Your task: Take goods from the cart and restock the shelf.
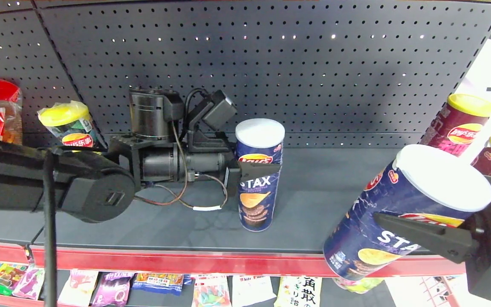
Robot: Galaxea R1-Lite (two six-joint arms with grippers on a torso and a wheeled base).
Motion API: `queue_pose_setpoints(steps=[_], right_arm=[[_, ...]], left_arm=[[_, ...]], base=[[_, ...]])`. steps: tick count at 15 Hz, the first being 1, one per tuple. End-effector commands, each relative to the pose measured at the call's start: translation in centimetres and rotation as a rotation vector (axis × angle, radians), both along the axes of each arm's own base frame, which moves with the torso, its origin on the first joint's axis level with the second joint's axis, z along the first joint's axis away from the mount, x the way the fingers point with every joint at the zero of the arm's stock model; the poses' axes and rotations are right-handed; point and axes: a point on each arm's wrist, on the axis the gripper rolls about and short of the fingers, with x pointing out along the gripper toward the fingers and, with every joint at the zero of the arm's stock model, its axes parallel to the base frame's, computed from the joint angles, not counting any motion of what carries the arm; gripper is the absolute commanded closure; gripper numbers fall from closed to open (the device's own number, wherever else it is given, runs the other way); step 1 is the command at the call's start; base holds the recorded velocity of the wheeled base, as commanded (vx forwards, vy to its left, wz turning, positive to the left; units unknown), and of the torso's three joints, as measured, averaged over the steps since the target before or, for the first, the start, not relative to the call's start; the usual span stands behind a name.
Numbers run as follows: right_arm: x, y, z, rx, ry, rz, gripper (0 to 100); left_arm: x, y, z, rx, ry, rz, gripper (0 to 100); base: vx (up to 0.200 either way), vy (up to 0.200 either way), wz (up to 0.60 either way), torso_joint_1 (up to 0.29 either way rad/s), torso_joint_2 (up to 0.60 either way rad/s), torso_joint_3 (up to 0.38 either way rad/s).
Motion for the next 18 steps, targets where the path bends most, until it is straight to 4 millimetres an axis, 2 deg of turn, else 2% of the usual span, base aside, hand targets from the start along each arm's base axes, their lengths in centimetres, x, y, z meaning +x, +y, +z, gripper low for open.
queue_pose_setpoints(steps=[1, 3, 12, 18], right_arm=[[0.2, 0.1, 0.0, -0.002, 0.003, 0.002, 100], [0.1, 0.1, -0.1, -0.004, 0.005, 0.002, 100], [0.2, 0.2, 0.0, -0.002, 0.005, 0.002, 100], [0.4, 0.3, 0.1, -0.003, 0.006, 0.002, 100]], left_arm=[[-1.1, 0.6, 0.5, -0.002, -0.005, -0.002, 100], [-1.3, 0.6, 0.8, -0.006, -0.012, -0.003, 100], [-1.7, 0.9, -0.4, 0.020, 0.022, 0.002, 100], [-3.0, 1.1, -0.4, 0.028, 0.031, -0.002, 100]], base=[[0.000, 0.000, 0.00, 0.000, 0.00, 0.000], [0.000, 0.000, 0.00, 0.000, 0.00, 0.000], [0.000, 0.000, 0.00, 0.000, 0.00, 0.000], [0.000, 0.000, 0.00, 0.000, 0.00, 0.000]])
